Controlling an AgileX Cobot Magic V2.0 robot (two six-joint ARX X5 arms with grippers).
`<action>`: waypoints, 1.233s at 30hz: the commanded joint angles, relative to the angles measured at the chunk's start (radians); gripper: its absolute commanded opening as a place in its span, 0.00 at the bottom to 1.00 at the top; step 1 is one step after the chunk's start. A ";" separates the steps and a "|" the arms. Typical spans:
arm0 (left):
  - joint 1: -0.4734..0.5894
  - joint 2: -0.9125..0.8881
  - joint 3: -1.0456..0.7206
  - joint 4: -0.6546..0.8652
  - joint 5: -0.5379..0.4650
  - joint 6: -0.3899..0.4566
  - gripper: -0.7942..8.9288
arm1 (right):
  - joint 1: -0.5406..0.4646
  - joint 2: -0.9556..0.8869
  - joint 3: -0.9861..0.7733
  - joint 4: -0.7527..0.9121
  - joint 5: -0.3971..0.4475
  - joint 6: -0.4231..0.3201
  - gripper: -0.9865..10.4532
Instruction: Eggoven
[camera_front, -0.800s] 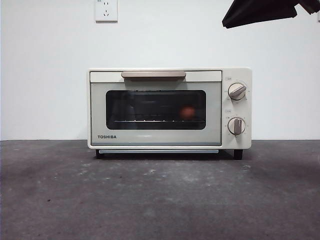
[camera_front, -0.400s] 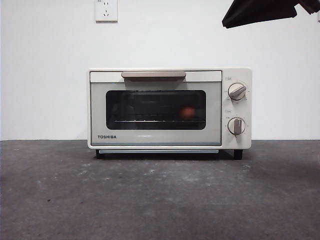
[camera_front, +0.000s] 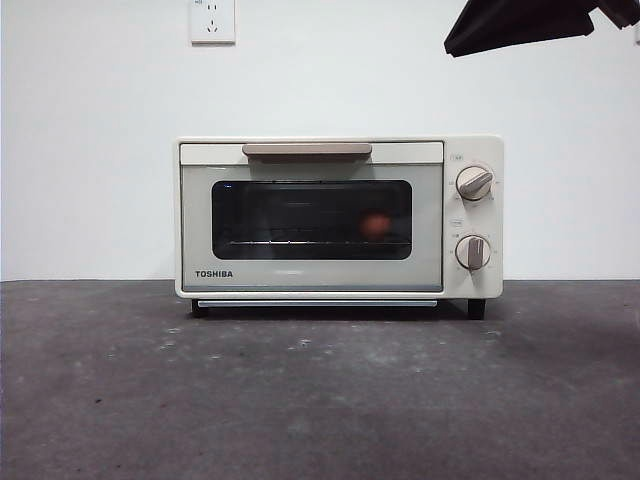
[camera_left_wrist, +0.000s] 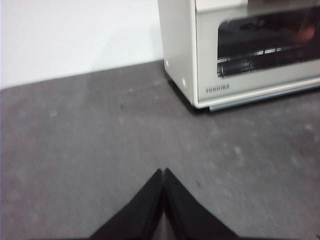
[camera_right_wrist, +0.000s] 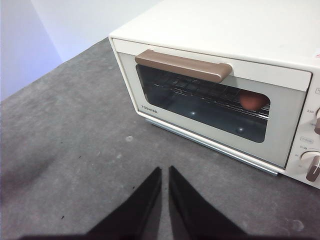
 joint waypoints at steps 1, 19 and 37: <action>0.002 -0.002 -0.029 0.014 -0.001 -0.027 0.09 | 0.005 0.007 0.005 0.010 0.004 -0.010 0.09; 0.002 -0.001 -0.029 0.004 -0.002 -0.050 0.09 | 0.005 0.007 0.005 0.010 0.004 -0.010 0.09; 0.002 -0.001 -0.029 0.005 -0.002 -0.050 0.09 | -0.188 -0.120 -0.019 -0.003 -0.002 -0.087 0.09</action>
